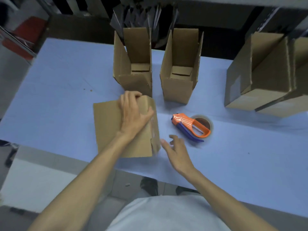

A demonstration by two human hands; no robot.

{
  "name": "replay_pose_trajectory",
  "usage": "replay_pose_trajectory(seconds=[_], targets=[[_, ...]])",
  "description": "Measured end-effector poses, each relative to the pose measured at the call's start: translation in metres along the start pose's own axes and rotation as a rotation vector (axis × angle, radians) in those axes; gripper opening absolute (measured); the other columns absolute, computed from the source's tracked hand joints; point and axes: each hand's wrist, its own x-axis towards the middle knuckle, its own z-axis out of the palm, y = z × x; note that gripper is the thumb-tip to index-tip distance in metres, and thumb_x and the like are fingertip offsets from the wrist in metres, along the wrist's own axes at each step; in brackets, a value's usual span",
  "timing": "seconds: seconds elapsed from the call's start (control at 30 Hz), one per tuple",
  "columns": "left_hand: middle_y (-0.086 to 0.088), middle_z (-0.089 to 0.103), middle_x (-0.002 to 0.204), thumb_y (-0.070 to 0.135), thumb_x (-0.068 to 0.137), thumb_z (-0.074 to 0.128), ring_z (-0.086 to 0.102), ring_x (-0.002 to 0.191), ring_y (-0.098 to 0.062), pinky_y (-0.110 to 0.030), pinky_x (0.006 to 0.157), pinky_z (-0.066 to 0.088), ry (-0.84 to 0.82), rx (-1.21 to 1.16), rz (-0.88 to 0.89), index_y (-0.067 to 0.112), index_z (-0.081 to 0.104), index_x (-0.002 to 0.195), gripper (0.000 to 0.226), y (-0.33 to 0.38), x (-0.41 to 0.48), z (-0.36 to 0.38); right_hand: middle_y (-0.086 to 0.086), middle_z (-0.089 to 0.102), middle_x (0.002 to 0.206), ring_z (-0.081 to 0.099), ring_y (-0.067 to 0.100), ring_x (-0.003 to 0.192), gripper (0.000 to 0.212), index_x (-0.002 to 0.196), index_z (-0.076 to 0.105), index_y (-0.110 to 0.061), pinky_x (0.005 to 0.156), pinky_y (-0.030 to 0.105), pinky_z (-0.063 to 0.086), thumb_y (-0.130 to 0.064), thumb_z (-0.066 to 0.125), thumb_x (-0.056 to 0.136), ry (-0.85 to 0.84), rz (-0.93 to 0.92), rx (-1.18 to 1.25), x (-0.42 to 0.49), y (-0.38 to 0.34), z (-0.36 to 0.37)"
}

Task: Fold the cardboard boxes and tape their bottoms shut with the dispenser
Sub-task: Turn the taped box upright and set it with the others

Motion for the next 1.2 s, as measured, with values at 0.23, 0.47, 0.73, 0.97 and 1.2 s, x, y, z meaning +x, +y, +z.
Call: replay_pose_trajectory(seconds=[0.23,0.47,0.73,0.97,1.2], targets=[[0.006,0.039,0.11,0.029,0.075,0.069,0.036,0.103,-0.014,-0.026,0.087,0.037,0.385,-0.271,-0.443,0.02,0.051,0.11,0.041,0.028,-0.02,-0.058,-0.007,0.055,0.125,0.063,0.013,0.107,0.082,0.135,0.042,-0.024,0.089,0.032,0.052,-0.033,0.084,0.065,0.006,-0.025,0.789,0.006,-0.088,-0.025],[0.008,0.045,0.126,0.036,0.061,0.088,0.046,0.116,-0.011,-0.027,0.093,0.042,-0.007,-0.443,-0.628,0.026,0.041,0.128,0.083,0.003,-0.053,-0.068,-0.015,0.05,0.125,0.052,0.007,0.114,0.11,0.141,0.04,-0.028,0.097,0.036,0.049,-0.023,0.096,0.046,0.095,-0.202,0.336,0.0,-0.102,-0.038],[0.008,0.039,0.113,0.042,0.056,0.088,0.033,0.109,-0.013,-0.031,0.084,0.037,-0.06,-0.401,-0.729,0.028,0.039,0.108,0.073,0.003,-0.045,-0.063,-0.011,0.05,0.136,0.049,0.012,0.124,0.079,0.138,0.048,-0.032,0.104,0.039,0.044,-0.02,0.083,0.067,0.144,-0.23,0.283,0.021,-0.094,-0.034],[0.004,0.039,0.115,0.045,0.076,0.066,0.032,0.111,-0.018,-0.032,0.08,0.033,-0.024,-0.405,-0.79,0.025,0.039,0.106,0.045,0.006,-0.032,-0.059,-0.015,0.05,0.122,0.047,0.007,0.109,0.102,0.131,0.038,-0.042,0.08,0.028,0.037,-0.078,0.073,0.042,0.382,-0.207,-0.192,0.02,-0.108,-0.022],[0.001,0.036,0.119,0.037,0.074,0.075,0.032,0.115,-0.021,-0.035,0.08,0.035,-0.06,-0.428,-0.822,0.024,0.038,0.111,0.054,0.001,-0.022,-0.058,-0.001,0.045,0.125,0.044,0.022,0.119,0.063,0.136,0.042,-0.04,0.085,0.031,0.034,-0.064,0.058,0.079,0.436,-0.234,-0.209,0.032,-0.107,-0.023]])
